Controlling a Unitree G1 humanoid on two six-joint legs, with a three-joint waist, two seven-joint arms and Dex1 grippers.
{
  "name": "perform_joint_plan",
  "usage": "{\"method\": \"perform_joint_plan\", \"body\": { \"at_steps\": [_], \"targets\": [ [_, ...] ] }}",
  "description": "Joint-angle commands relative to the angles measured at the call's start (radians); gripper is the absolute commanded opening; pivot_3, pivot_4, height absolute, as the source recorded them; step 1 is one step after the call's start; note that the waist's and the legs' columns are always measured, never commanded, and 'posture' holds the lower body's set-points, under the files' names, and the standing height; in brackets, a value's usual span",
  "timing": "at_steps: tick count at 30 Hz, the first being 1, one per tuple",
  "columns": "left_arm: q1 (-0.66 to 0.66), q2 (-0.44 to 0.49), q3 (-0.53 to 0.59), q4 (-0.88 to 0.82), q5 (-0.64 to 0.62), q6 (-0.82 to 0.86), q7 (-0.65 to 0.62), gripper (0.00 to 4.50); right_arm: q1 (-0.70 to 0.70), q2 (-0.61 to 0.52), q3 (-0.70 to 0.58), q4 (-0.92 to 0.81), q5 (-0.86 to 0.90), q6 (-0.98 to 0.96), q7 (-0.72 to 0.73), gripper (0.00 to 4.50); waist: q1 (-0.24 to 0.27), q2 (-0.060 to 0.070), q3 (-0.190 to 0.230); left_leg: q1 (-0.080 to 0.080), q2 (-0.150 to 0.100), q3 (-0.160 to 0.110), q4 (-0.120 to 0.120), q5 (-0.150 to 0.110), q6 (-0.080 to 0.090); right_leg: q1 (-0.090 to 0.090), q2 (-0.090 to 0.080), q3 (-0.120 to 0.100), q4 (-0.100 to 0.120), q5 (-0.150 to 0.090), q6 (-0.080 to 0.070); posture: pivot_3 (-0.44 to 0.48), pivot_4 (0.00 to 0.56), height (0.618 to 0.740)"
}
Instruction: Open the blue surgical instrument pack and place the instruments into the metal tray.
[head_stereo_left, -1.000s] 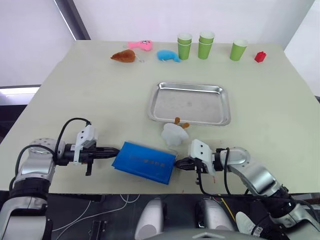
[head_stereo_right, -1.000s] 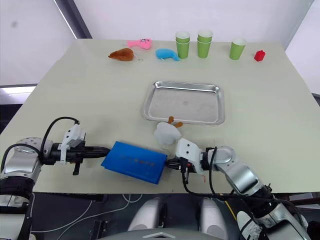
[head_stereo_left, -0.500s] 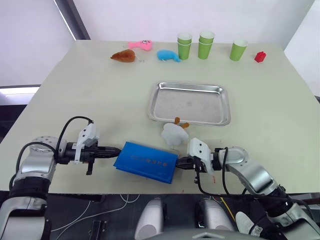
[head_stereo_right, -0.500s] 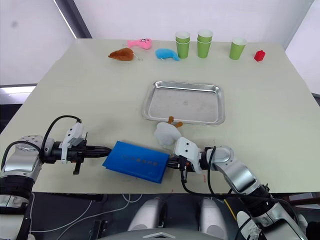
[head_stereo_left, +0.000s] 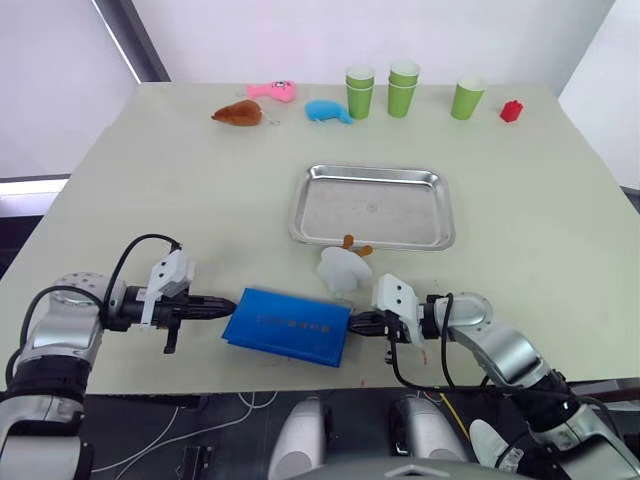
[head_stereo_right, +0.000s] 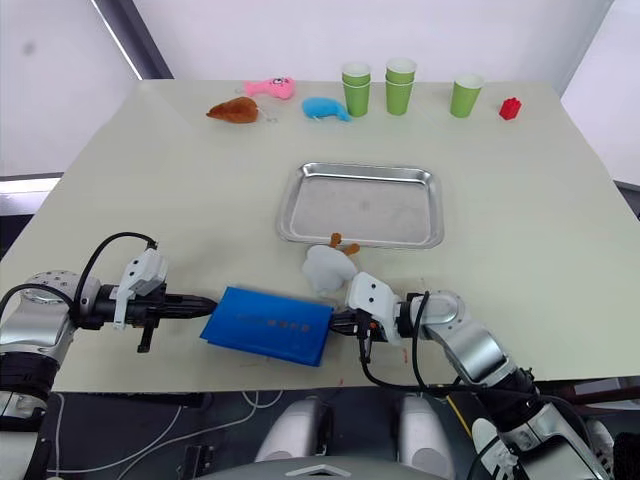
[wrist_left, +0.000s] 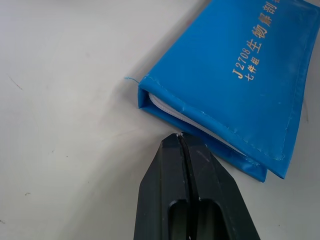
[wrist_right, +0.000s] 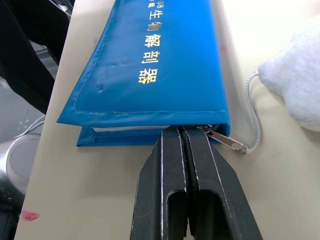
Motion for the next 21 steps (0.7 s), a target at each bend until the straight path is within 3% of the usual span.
{"method": "perform_joint_plan", "body": {
  "at_steps": [1,15,21],
  "targets": [
    [0.001,-0.001,0.018,-0.035,-0.025,0.015,-0.046,0.00,-0.017,0.004,-0.017,0.000,0.003,-0.019,0.000,0.04,0.000,0.000,0.000,0.000,0.000,0.000,0.000,0.000,0.000,0.000,0.000,0.000,0.000,0.000,0.000,0.000,0.150,0.739],
    [0.031,-0.042,0.009,-0.153,-0.070,0.121,-0.025,0.00,-0.004,0.005,-0.028,0.001,0.004,-0.028,-0.008,0.04,0.001,0.000,0.000,0.000,0.000,0.000,0.000,0.000,0.000,0.000,0.000,0.000,0.000,0.000,0.000,0.000,0.150,0.739],
    [-0.020,-0.160,-0.056,-0.118,-0.019,0.096,0.012,0.00,0.016,-0.068,-0.102,-0.011,0.021,-0.023,0.014,0.04,0.016,0.001,0.000,0.000,-0.001,0.000,0.000,0.000,0.000,0.000,-0.001,0.001,0.000,0.000,0.000,0.000,0.150,0.739]
  ]
}}
